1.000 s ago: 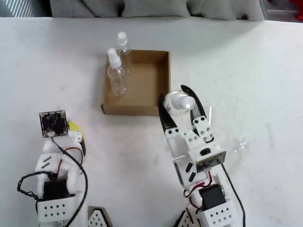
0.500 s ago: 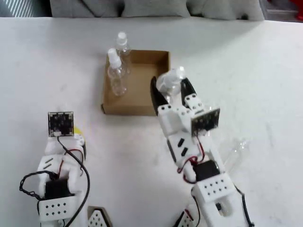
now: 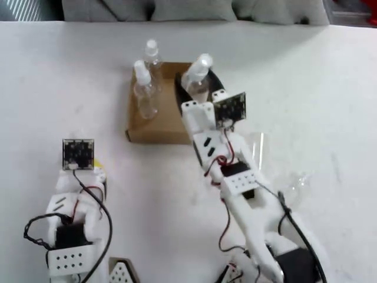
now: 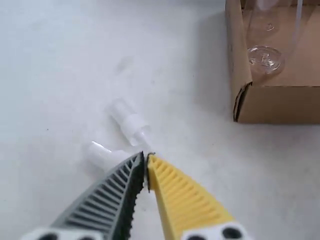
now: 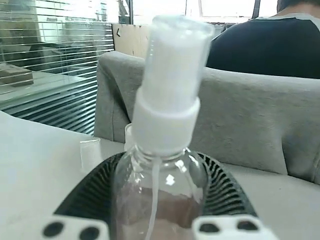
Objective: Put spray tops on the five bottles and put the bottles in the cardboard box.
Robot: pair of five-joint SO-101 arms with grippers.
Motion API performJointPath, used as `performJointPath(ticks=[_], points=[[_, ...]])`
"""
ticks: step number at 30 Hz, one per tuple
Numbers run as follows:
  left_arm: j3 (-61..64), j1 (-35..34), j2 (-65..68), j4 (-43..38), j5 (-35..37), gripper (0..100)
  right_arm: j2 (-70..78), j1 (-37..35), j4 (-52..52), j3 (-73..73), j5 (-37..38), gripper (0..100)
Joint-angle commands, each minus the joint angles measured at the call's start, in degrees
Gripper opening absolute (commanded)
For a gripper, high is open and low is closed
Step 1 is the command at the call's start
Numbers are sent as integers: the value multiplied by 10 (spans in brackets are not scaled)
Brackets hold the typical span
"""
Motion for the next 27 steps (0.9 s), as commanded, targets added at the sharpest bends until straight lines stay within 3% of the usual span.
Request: performJointPath(ticks=[1, 12, 27], points=[[-3, -5, -5, 4, -4, 23, 83, 6, -63, -65, -5, 17], [-3, -5, -5, 4, -4, 23, 305, 51, -145, -205, -4, 17], [-3, -5, -5, 1, -4, 23, 545, 53, -212, -417, 0, 17]])
